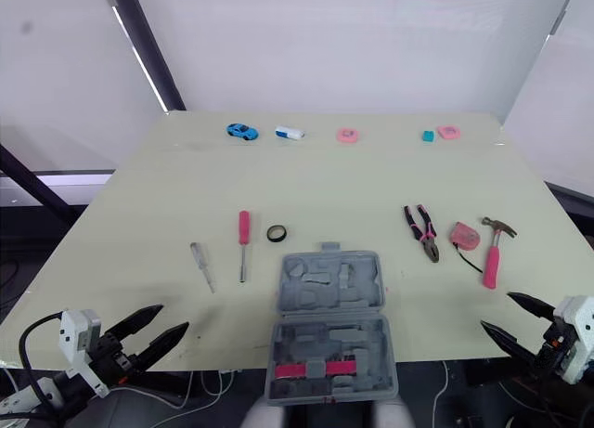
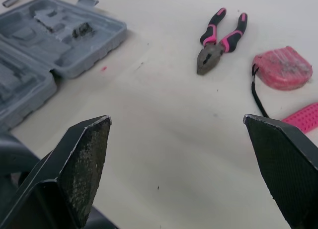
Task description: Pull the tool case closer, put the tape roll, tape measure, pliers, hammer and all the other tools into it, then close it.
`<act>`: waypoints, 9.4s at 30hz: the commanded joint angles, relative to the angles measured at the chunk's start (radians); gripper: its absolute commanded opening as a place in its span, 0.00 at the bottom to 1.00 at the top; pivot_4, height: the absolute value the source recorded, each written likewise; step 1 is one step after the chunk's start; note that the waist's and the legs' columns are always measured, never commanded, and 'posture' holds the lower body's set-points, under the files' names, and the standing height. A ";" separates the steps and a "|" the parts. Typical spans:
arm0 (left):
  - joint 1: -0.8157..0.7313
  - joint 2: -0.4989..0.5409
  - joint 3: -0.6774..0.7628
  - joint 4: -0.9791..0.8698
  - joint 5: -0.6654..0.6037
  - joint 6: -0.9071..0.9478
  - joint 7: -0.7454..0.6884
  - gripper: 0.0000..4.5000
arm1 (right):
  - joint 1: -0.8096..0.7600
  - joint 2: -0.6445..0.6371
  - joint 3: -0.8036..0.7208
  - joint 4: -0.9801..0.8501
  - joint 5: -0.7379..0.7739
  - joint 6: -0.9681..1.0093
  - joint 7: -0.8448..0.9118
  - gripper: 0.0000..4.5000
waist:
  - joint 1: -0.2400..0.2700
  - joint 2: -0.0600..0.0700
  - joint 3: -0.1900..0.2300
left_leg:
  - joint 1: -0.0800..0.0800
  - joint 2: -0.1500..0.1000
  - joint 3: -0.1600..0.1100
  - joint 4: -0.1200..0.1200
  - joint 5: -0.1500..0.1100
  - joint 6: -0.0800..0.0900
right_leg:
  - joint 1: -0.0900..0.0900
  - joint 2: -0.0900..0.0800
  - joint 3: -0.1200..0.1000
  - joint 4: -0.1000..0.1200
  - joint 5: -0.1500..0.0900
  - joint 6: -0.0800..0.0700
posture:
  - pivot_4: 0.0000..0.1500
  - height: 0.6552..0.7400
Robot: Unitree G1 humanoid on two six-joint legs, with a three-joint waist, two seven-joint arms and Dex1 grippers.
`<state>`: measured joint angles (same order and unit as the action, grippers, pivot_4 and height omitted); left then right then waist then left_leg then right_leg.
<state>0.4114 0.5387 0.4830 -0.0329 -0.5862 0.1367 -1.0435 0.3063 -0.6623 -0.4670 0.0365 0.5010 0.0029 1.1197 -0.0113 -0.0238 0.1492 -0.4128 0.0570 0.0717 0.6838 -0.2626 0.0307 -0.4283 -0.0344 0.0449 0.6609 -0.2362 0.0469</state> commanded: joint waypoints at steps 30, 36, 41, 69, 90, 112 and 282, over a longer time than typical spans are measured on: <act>-0.272 0.253 -0.141 -0.306 -0.030 0.311 0.064 0.99 | -0.504 -0.041 0.340 -0.227 0.068 0.211 0.063 1.00 | 0.000 0.000 0.001 | -0.001 -0.001 0.001 -0.001 0.000 0.000 | 0.000 0.001 -0.001 0.001 0.001 0.001 | 1.00 1.00; -0.382 0.393 -0.214 -0.363 0.032 0.482 0.149 0.99 | -0.531 -0.029 0.363 -0.217 0.059 0.212 0.065 1.00 | 0.004 0.000 0.002 | -0.001 -0.001 0.001 0.000 0.000 0.000 | 0.000 0.001 -0.002 0.001 0.001 0.000 | 1.00 1.00; -0.579 0.565 -0.412 -0.272 0.127 0.547 0.029 0.99 | -0.514 -0.024 0.356 -0.230 0.060 0.216 0.040 1.00 | 0.005 0.000 0.003 | -0.002 -0.001 0.001 0.000 0.000 0.000 | 0.000 0.002 -0.002 0.001 0.001 0.001 | 1.00 1.00; -1.763 -0.100 -1.181 1.262 1.069 -0.219 -0.244 0.51 | -0.256 0.003 0.210 -0.415 0.092 0.241 -0.186 1.00 | 0.004 -0.004 0.006 | -0.005 -0.003 -0.001 0.001 0.000 0.001 | -0.001 0.007 0.004 -0.001 0.002 0.005 | 1.00 1.00; -1.704 -0.205 -1.159 1.341 1.209 -0.219 -0.115 0.51 | -0.253 -0.023 0.188 -0.394 0.096 0.238 -0.159 1.00 | 0.003 -0.004 0.006 | -0.005 -0.003 -0.001 0.001 0.000 0.001 | -0.001 0.006 0.004 0.000 0.002 0.006 | 1.00 1.00; -1.626 -0.034 -1.008 1.090 1.066 -0.220 -0.395 0.01 | -0.215 -0.034 0.188 -0.413 0.094 0.211 -0.112 1.00 | 0.000 -0.004 0.006 | -0.004 -0.003 -0.002 0.002 0.000 0.001 | 0.001 0.008 0.005 0.002 0.002 0.005 | 1.00 1.00; -0.904 -0.023 -0.616 0.351 0.481 0.015 -0.067 0.47 | -0.100 -0.014 0.208 -0.468 0.064 0.171 -0.138 1.00 | 0.025 -0.001 0.004 | -0.001 -0.002 -0.001 0.004 0.000 0.001 | 0.003 0.008 0.006 0.003 0.002 0.005 | 1.00 1.00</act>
<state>-0.4783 0.5167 -0.1315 0.3230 -0.1045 0.1798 -1.1165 0.2139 -0.6720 -0.2457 -0.4134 0.5516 0.1873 0.9746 0.0138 -0.0245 0.1534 -0.4140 0.0547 0.0705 0.6882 -0.2624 0.0314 -0.4248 -0.0266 0.0505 0.6634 -0.2338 0.0523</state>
